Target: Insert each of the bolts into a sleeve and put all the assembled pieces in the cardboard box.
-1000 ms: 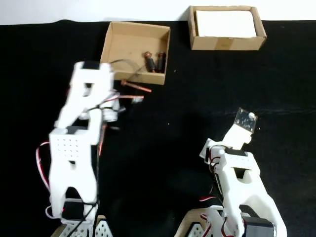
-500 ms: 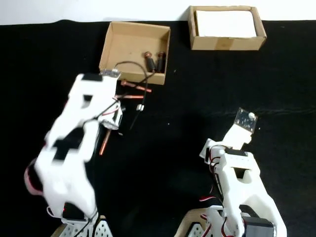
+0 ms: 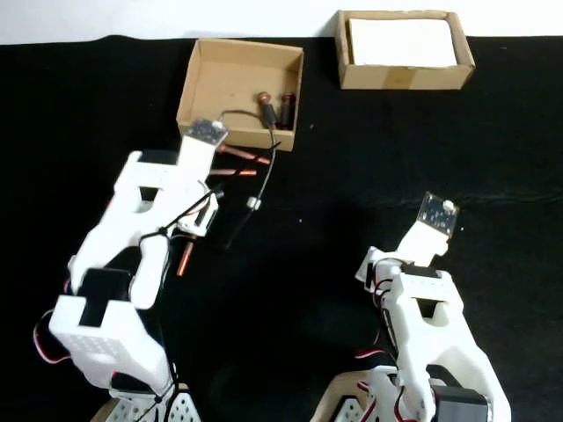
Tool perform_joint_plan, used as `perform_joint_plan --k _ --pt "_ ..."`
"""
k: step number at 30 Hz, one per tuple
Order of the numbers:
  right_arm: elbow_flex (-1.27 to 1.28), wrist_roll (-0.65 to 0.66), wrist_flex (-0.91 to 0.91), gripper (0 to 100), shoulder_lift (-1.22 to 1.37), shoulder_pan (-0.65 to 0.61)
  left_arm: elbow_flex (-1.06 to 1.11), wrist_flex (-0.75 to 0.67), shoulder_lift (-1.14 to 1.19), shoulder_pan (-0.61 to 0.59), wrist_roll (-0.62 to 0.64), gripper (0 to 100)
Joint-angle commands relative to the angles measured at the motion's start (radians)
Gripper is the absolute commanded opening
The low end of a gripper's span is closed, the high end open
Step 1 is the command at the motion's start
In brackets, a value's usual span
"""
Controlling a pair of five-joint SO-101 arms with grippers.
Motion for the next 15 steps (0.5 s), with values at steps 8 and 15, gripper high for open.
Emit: perform_joint_plan --k 8,15 --pt "0.004 -0.006 0.004 0.6 -0.004 0.008 -0.01 -0.023 0.044 -0.022 -0.002 25" --pt "0.004 -0.006 0.004 0.6 -0.004 0.008 -0.008 -0.043 0.047 -0.024 0.002 19"
